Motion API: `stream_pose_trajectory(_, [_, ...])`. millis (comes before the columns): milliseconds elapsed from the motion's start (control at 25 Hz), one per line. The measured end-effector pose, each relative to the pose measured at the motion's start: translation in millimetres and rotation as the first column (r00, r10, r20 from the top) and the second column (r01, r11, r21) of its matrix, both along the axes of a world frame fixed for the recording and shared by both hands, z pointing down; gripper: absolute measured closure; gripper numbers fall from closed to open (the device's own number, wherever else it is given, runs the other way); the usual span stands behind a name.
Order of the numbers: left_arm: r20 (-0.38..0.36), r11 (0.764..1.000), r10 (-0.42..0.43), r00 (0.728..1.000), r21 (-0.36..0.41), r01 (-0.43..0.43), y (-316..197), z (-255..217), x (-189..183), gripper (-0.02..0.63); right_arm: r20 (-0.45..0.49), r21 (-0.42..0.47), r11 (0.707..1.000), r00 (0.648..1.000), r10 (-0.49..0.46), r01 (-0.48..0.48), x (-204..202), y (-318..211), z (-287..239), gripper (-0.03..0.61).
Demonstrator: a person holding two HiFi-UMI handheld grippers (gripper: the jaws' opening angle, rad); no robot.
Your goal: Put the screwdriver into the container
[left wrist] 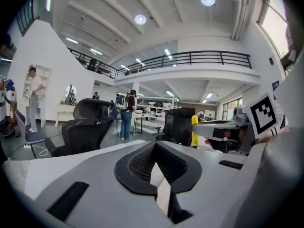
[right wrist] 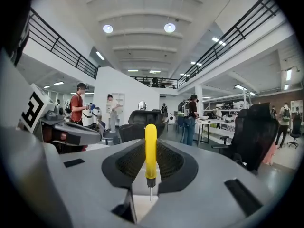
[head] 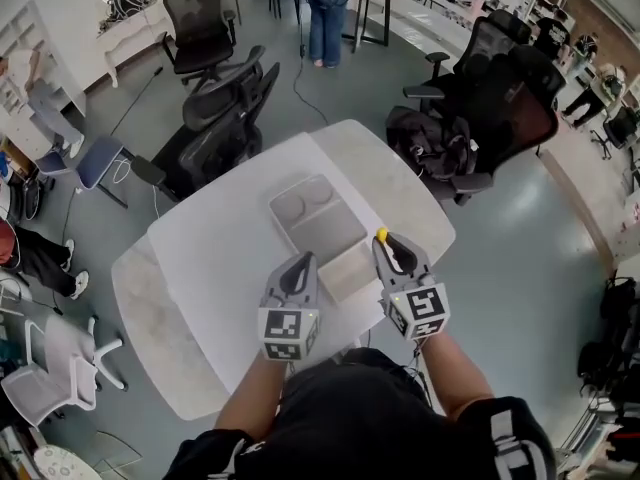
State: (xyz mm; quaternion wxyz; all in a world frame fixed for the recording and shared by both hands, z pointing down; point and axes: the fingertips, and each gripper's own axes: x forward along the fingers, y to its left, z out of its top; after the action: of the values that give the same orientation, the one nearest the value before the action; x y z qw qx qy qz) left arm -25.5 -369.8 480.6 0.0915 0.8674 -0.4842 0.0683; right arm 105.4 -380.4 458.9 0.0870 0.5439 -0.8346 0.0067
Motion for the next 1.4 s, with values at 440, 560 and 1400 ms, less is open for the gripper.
stream_pose_trajectory(440, [0.041, 0.989, -0.144, 0.989, -0.026, 0.145, -0.3, 4.7, -6.0, 0.607, -0.346, -0.095, 0.934, 0.869, -0.355, 0.344, -10.5, -14.6, 51.4, 0.514])
stream_pose_trajectory(560, [0.046, 0.985, -0.17, 0.984, -0.033, 0.171, 0.6, 5.3, -5.0, 0.607, -0.453, -0.13, 0.878, 0.76, -0.466, 0.461, -21.4, -8.5, 70.8, 0.514])
stream_pose_trajectory(1400, [0.103, 0.945, -0.31, 0.945, -0.073, 0.318, 20.2, 18.0, -54.7, 0.607, -0.669, -0.54, 0.518, 0.036, -0.742, 0.664, -62.5, 36.1, 253.8, 0.514])
